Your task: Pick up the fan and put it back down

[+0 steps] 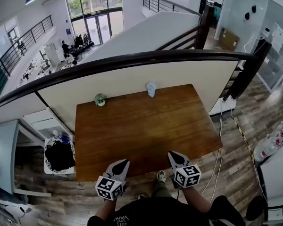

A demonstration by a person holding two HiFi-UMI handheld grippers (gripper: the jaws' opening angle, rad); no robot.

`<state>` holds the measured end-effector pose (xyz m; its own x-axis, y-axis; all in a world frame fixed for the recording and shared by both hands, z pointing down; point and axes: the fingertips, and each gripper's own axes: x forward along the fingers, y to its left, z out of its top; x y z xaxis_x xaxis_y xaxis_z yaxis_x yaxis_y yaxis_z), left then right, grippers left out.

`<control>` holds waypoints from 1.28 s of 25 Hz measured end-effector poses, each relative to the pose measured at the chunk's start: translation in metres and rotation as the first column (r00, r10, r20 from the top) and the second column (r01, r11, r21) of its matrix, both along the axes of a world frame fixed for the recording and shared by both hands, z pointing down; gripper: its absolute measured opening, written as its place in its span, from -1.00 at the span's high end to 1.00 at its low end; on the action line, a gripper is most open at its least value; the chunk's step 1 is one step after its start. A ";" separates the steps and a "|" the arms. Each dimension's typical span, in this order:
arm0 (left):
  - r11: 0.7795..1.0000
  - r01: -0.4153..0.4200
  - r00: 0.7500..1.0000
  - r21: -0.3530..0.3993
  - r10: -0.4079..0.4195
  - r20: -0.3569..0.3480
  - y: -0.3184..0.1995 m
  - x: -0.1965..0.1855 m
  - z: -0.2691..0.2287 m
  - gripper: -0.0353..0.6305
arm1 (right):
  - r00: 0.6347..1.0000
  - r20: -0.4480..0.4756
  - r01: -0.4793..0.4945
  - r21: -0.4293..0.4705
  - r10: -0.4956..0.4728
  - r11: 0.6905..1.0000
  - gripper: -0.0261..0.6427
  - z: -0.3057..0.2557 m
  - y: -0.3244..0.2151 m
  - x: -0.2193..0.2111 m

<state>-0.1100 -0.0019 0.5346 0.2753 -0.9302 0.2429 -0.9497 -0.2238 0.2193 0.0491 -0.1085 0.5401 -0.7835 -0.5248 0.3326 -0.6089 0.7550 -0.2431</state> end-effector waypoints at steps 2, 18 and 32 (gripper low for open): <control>1.000 -0.011 1.000 0.002 0.011 0.007 0.007 0.001 0.000 0.86 | 1.000 -0.003 -0.008 -0.002 0.008 1.000 0.88 0.001 0.010 0.003; 0.998 -0.065 0.998 0.013 0.065 -0.014 0.022 0.017 0.008 0.86 | 0.998 -0.048 -0.040 -0.030 0.039 0.999 0.89 0.016 0.049 0.021; 0.997 -0.078 0.997 0.003 0.078 -0.016 0.012 0.024 0.009 0.86 | 0.998 -0.050 -0.038 -0.033 0.037 0.999 0.89 0.015 0.043 0.025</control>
